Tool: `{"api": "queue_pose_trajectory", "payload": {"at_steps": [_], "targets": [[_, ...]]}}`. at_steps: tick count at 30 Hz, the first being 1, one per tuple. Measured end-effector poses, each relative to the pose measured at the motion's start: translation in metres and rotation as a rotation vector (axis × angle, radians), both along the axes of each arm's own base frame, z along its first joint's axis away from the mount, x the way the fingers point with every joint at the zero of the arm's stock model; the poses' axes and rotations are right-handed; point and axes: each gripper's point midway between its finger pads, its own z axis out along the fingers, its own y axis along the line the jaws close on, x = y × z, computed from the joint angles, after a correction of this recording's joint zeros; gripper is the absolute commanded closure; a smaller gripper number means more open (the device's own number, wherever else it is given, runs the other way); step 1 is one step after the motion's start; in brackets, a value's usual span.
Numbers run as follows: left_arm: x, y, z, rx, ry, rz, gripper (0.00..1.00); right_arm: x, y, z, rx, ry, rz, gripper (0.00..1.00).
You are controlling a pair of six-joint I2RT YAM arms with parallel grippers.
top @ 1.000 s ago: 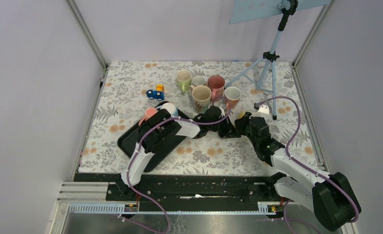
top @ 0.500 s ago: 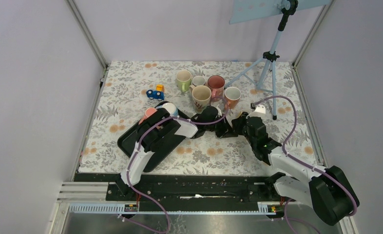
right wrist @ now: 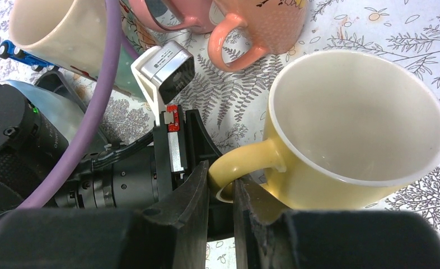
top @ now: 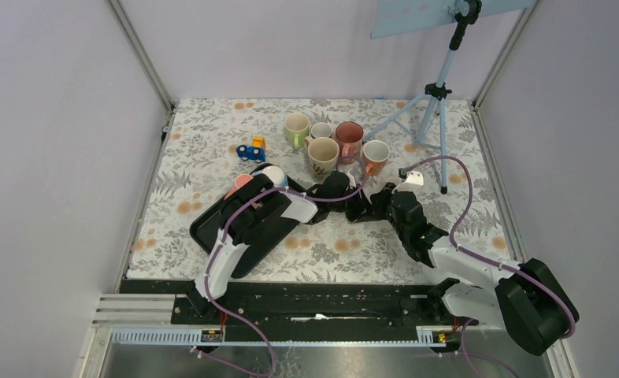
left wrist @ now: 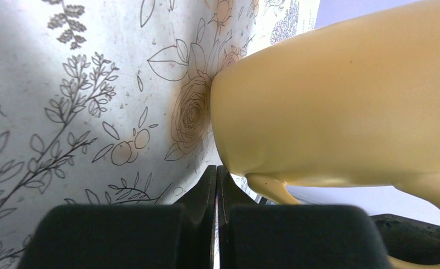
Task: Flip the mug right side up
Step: Place the cup at the center of the board.
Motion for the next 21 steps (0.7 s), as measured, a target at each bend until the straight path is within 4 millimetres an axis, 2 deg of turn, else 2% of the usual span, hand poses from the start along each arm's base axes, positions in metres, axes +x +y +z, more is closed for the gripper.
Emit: {"api": "queue_pose_trajectory", "payload": {"at_steps": [3, 6, 21], "targets": [[0.000, 0.002, -0.001, -0.001, -0.003, 0.004, 1.00, -0.001, 0.001, -0.001, -0.004, -0.003, 0.000, 0.94], [0.000, 0.005, -0.003, 0.003, -0.004, 0.010, 1.00, -0.002, 0.001, -0.001, -0.006, -0.006, -0.003, 0.88], [0.006, 0.020, -0.004, 0.014, 0.003, 0.038, 1.00, -0.002, 0.006, -0.004, -0.011, -0.010, -0.002, 0.81]]}}
